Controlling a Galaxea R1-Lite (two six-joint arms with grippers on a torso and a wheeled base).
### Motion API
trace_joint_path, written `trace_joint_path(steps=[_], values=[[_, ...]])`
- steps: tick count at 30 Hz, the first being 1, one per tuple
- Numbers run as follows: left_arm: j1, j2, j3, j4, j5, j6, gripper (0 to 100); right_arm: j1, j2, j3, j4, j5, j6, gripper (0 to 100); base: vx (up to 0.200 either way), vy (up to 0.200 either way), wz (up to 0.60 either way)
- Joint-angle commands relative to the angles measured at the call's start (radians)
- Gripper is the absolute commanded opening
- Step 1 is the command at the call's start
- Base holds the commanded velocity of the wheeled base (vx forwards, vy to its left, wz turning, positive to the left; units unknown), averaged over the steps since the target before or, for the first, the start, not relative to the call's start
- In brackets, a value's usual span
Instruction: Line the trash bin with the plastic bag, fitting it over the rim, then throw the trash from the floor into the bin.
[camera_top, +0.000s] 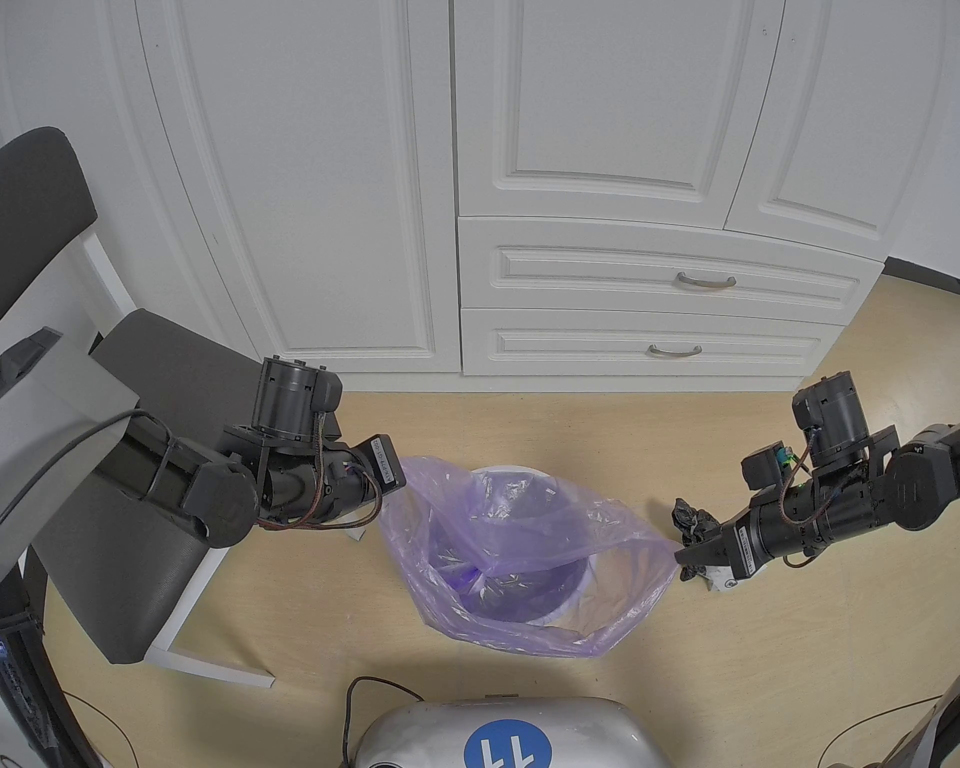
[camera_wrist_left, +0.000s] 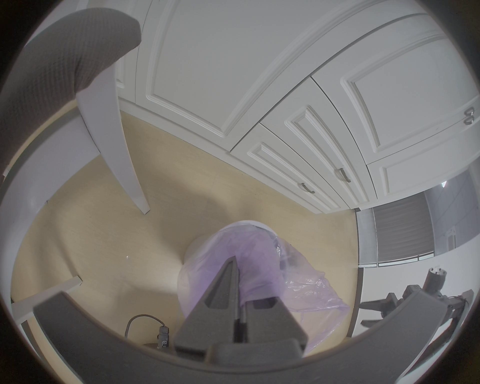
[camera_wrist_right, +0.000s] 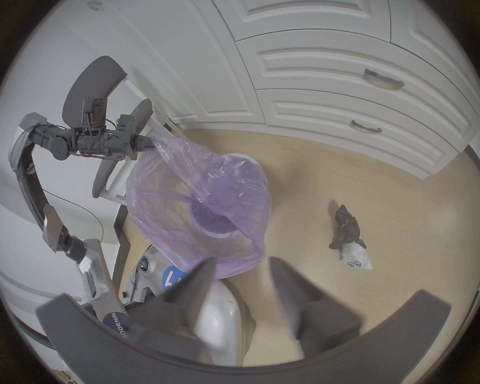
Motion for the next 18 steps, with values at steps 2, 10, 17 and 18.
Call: trace_joint_path(steps=[2,10,17,18], values=[[0.003,-0.023,0.004,0.0,0.0,-0.001,0,0.005,0.052,0.061,-0.101,-0.027,-0.006,100,0.0,0.0,0.0],[0.005,-0.023,0.004,-0.002,0.0,0.001,0,0.014,0.218,0.059,-0.234,-0.116,0.004,100,0.0,0.0,0.0],[-0.003,-0.035,0.01,0.0,0.001,0.002,0,0.066,0.387,0.067,-0.546,-0.172,0.164,0,0.0,0.0,0.0],[-0.003,-0.035,0.01,0.0,0.001,0.002,0,0.068,0.39,0.069,-0.553,-0.172,0.167,0,0.0,0.0,0.0]])
